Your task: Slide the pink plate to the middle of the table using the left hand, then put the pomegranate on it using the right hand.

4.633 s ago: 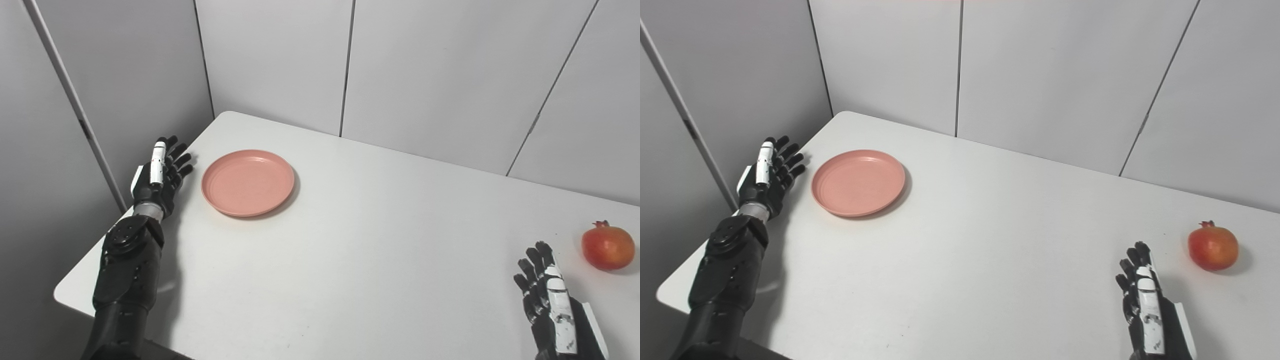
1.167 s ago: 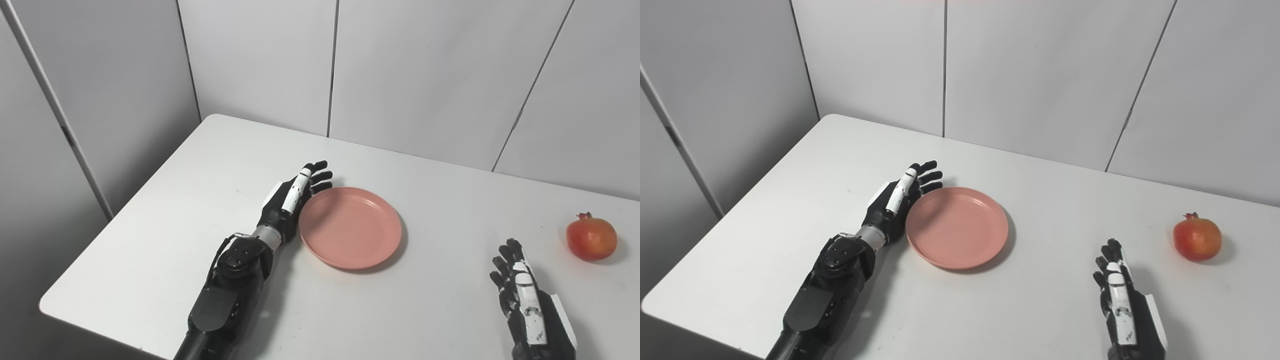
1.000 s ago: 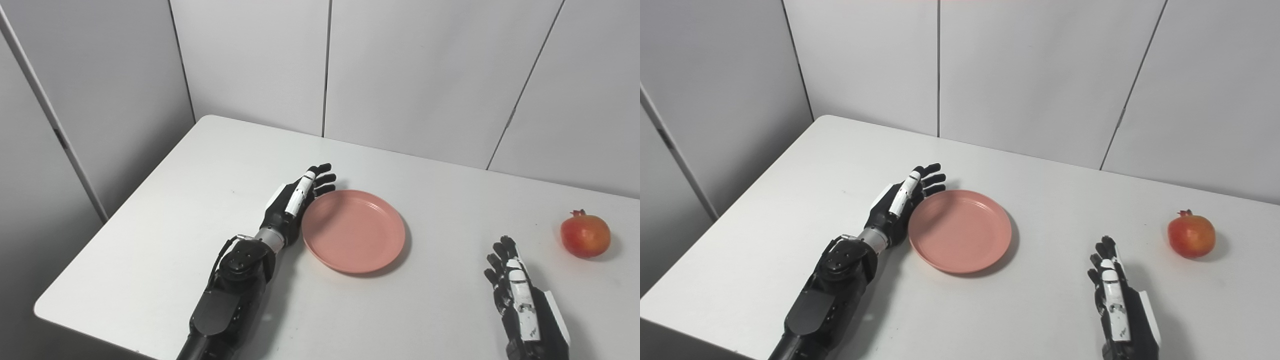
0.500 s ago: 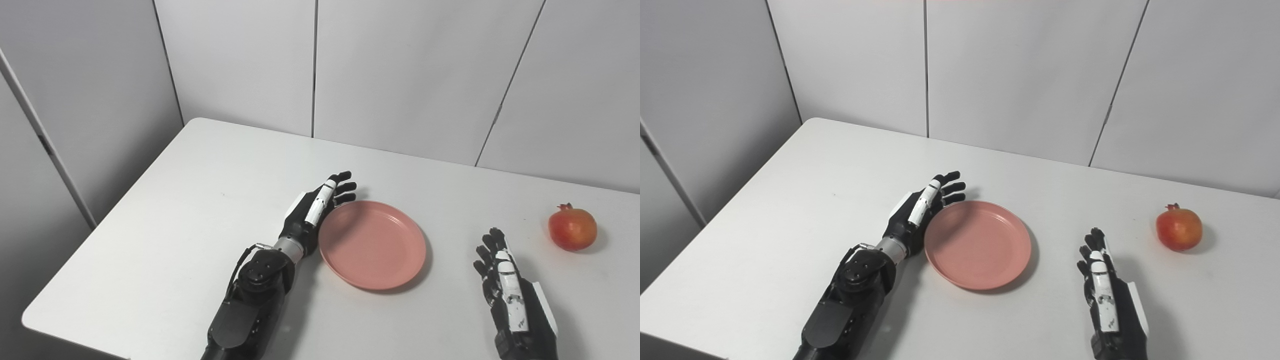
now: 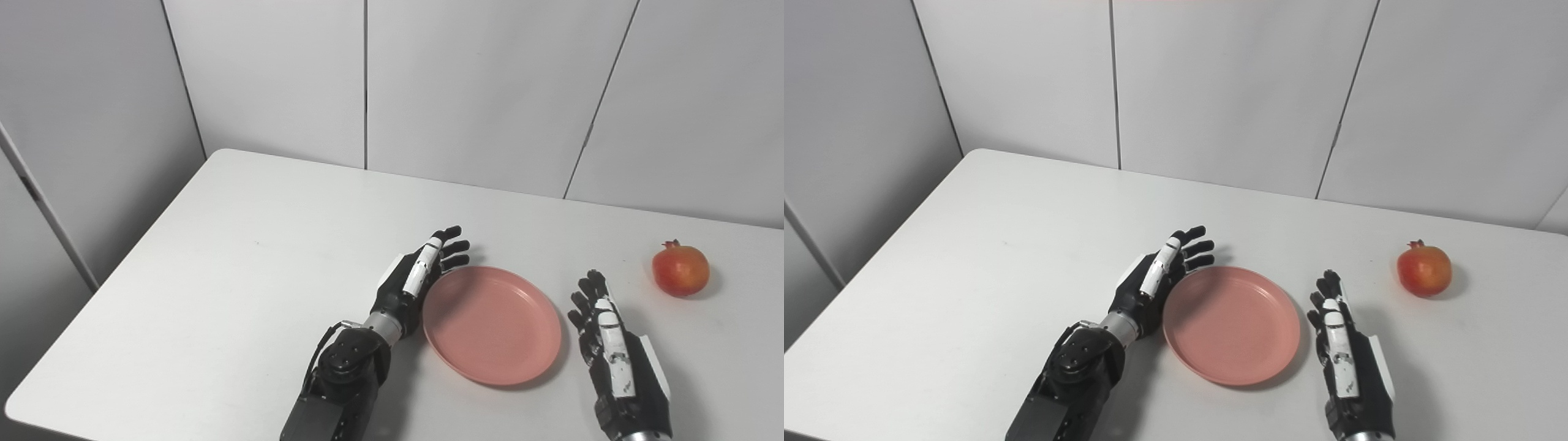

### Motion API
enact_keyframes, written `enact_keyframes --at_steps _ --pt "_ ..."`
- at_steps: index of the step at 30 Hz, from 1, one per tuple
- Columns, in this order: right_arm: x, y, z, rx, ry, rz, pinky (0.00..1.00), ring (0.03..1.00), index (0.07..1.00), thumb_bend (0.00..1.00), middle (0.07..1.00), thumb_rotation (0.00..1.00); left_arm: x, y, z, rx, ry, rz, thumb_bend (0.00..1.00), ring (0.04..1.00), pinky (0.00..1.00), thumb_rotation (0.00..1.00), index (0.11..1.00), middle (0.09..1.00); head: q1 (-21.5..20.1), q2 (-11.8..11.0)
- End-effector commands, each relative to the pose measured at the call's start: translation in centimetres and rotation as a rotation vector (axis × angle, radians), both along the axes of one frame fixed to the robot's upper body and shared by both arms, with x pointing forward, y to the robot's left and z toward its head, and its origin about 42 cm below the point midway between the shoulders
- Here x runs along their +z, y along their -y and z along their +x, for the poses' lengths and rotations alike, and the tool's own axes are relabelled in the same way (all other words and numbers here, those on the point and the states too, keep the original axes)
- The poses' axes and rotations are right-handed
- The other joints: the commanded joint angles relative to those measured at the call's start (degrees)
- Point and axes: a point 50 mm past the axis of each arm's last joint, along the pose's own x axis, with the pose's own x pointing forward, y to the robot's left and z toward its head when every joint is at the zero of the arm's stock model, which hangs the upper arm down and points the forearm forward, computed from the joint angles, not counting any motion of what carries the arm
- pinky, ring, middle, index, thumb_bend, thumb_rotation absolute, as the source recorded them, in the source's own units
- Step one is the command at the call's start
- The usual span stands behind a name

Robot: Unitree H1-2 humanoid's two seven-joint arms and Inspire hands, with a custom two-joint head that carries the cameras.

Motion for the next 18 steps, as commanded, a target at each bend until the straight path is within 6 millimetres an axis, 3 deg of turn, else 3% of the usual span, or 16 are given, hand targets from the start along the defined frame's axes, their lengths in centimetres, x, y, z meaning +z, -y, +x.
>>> enact_keyframes --at_steps 1,18 --pt "1.6 -0.5 0.4 0.007 0.058 0.022 1.0 1.0 1.0 0.23 1.0 1.0 0.3 0.3 0.1 -0.003 -0.006 -0.017 0.38 0.855 0.85 1.0 0.869 0.871 -0.07 -0.03" --pt "2.3 -0.2 1.2 -0.014 0.107 -0.012 1.0 1.0 1.0 0.24 1.0 1.0 -0.8 -1.7 0.2 0.037 0.01 0.041 0.38 0.873 0.86 1.0 0.871 0.877 -6.23 -0.05"
